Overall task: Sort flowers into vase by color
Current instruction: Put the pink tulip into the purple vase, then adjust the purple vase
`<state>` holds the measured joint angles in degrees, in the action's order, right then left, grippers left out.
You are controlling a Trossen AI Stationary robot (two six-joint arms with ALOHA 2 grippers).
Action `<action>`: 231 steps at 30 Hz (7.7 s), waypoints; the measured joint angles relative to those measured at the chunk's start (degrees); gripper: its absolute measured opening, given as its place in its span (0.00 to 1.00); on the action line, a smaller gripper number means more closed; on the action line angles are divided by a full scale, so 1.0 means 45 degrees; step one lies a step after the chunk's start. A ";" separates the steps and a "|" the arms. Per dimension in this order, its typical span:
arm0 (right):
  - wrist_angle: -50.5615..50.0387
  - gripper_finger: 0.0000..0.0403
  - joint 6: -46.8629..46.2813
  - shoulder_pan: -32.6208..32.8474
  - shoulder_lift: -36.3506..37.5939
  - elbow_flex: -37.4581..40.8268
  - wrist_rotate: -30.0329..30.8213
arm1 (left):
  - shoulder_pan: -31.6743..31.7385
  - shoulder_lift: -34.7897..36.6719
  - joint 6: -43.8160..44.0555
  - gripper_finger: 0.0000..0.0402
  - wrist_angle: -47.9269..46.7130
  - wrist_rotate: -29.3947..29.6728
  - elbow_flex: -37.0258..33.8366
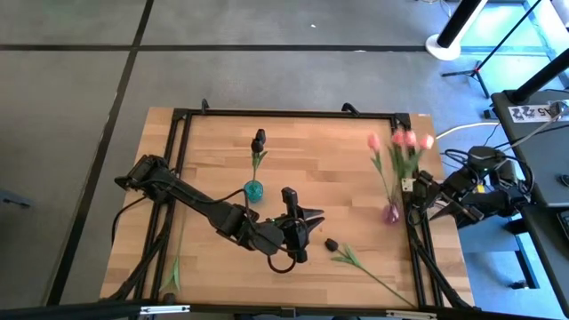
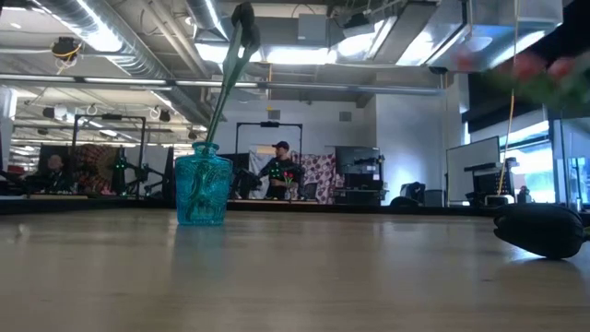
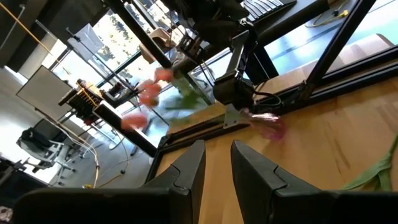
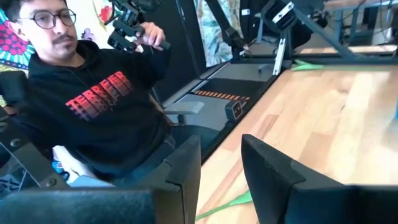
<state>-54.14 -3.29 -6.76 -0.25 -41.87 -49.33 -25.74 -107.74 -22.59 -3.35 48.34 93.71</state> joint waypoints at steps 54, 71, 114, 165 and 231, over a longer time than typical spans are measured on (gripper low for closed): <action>-0.2146 0.55 -1.0715 -0.1880 -1.4099 0.0735 0.9827 | -0.0593 0.0000 0.2617 0.18 -0.2349 -0.0636 0.0000; -0.1780 0.58 -1.1537 -0.2679 -1.6249 0.1581 0.9729 | -0.1370 0.0000 0.2560 0.18 -0.2405 -0.0636 0.0000; 0.0760 0.32 -1.1158 -0.4153 -1.5991 0.2984 1.0227 | -0.1345 0.0000 0.2268 0.18 -0.2395 -0.0680 0.0000; 0.2717 0.31 -1.4895 0.0375 -1.5144 0.3168 1.7084 | -0.1345 0.0000 0.2326 0.18 -0.2487 -0.0545 0.0000; 1.2796 0.30 -1.6310 1.1425 -1.9482 0.5736 3.0500 | 0.1409 -0.2336 0.2268 0.18 0.6412 -0.4696 -0.2404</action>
<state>3.45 -76.69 44.65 -87.92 -16.06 87.92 -19.40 -118.26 -12.38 25.50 27.20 82.89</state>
